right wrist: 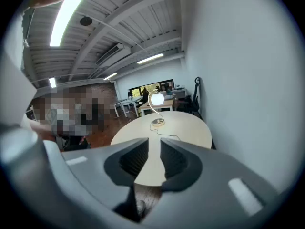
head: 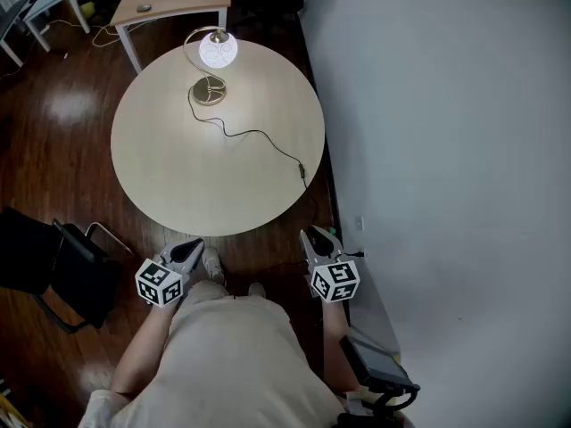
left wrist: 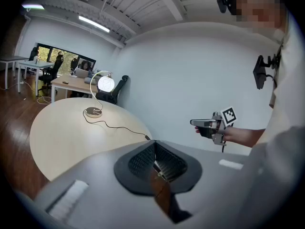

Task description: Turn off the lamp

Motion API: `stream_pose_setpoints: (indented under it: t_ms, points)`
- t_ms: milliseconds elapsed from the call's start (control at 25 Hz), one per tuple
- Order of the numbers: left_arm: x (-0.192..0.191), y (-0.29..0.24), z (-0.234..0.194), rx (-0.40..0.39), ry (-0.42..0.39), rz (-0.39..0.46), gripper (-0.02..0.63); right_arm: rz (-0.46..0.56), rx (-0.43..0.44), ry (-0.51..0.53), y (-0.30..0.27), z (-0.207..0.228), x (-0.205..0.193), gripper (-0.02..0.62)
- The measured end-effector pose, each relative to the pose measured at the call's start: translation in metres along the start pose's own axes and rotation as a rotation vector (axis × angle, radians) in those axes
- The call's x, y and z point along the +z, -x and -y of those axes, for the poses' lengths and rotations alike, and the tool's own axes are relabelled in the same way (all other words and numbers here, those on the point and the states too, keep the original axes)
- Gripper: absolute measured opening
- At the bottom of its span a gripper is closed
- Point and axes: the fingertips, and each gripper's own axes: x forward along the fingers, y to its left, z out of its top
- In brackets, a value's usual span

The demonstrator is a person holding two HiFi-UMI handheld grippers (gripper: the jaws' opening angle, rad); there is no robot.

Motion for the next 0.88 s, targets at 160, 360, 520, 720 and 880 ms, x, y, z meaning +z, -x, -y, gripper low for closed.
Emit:
stream_pose_setpoints:
  t_ms: [160, 360, 520, 720, 880]
  points:
    - [0.006, 0.005, -0.02, -0.032, -0.018, -0.018, -0.012, -0.015, -0.037, -0.002, -0.018, -0.009, 0.008, 0.071]
    - [0.014, 0.004, -0.037, -0.088, -0.031, -0.021, -0.012, -0.047, -0.102, 0.015, -0.033, -0.009, 0.015, 0.074]
    - [0.015, 0.005, -0.048, -0.126, -0.025, -0.023, -0.012, -0.072, -0.141, 0.043, -0.042, -0.009, 0.02, 0.075]
    - [0.016, 0.002, -0.047, -0.144, -0.023, -0.03, -0.013, -0.122, -0.157, 0.067, -0.05, 0.002, 0.018, 0.086]
    - [0.017, -0.004, -0.043, -0.141, -0.021, -0.042, -0.012, -0.141, -0.153, 0.067, -0.064, 0.018, 0.018, 0.092]
